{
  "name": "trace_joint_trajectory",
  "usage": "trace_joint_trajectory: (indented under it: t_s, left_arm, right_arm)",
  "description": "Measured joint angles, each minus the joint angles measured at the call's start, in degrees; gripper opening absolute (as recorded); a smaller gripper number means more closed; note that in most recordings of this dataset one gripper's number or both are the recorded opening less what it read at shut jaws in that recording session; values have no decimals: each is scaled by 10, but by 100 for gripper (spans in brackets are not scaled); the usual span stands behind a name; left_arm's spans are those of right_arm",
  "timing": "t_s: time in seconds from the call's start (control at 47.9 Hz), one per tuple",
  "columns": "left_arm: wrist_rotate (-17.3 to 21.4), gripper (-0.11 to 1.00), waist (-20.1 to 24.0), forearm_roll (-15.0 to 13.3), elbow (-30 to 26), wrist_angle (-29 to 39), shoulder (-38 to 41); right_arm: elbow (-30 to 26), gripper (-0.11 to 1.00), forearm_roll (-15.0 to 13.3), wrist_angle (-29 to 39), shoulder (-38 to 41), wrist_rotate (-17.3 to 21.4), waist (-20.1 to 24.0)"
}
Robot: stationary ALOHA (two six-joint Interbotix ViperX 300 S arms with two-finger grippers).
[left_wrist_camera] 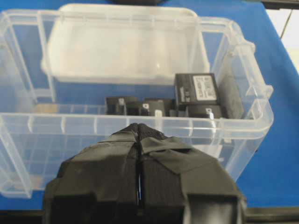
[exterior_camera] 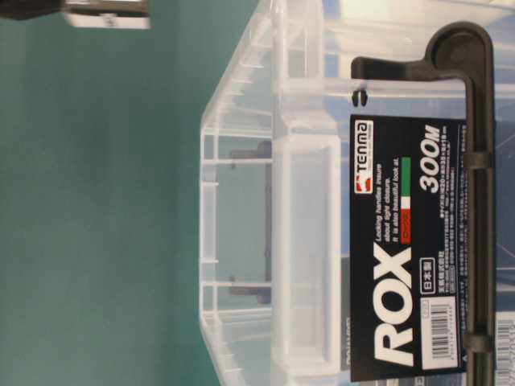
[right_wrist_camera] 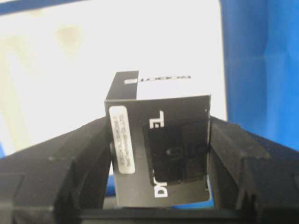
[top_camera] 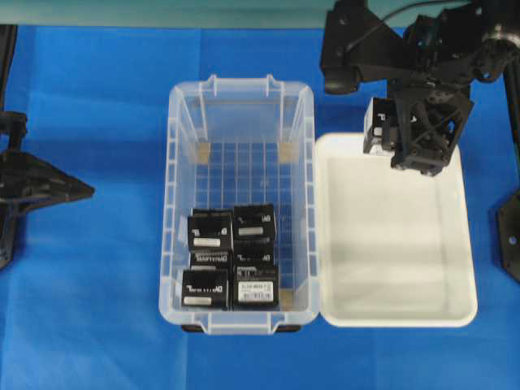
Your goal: Pick the box from inside the plastic case
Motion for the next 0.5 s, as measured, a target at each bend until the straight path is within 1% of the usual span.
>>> trace_joint_trajectory:
  t_s: [0.188, 0.313, 0.417, 0.501]
  left_arm:
    - [0, -7, 0, 1, 0, 0, 0]
    - [-1, -7, 0, 1, -1, 0, 1]
    - [0, -7, 0, 0, -3, 0, 0]
    - [1, -7, 0, 1, -4, 0, 1]
  right_arm:
    - [104, 61, 0, -103, 4, -47, -13]
    - [158, 61, -1, -184, 23, -66, -16]
    - [189, 61, -1, -249, 39, -73, -18]
    - [203, 61, 0, -290, 54, -74, -21]
